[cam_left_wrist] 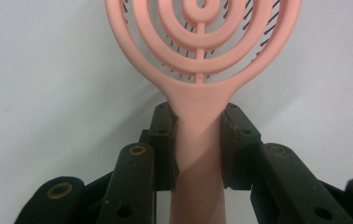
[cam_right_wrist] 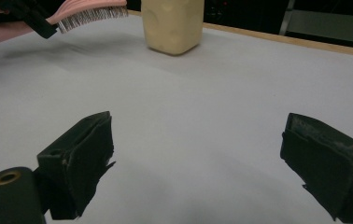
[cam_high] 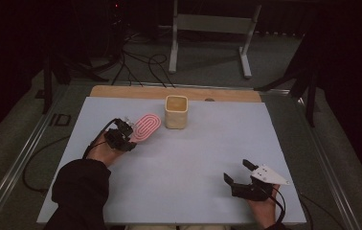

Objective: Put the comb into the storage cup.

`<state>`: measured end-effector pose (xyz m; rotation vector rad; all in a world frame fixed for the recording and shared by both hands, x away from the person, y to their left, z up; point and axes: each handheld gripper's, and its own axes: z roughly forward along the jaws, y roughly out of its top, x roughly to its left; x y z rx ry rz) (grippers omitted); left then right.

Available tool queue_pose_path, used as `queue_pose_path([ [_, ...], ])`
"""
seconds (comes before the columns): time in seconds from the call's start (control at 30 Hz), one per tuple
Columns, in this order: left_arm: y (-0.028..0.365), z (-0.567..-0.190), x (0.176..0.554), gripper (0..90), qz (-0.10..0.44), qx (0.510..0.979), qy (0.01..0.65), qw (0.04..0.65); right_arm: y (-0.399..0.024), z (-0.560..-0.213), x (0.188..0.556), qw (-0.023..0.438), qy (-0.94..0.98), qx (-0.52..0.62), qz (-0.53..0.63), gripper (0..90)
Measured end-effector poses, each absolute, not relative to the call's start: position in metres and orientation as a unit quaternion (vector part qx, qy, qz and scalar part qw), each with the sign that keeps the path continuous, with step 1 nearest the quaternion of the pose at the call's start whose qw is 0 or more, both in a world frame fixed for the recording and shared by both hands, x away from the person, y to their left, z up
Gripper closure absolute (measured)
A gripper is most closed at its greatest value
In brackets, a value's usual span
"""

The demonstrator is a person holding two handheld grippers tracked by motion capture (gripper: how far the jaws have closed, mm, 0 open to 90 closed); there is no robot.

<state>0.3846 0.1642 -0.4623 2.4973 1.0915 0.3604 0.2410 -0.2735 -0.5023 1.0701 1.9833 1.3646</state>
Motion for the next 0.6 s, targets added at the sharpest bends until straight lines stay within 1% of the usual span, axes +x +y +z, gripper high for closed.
queue_pose_path([
  [0.6,0.163,-0.449,0.373,70.0,0.157,0.875,0.394,0.235,-0.273,-0.503,0.241,0.25,0.73,0.393,0.5,9.2],
])
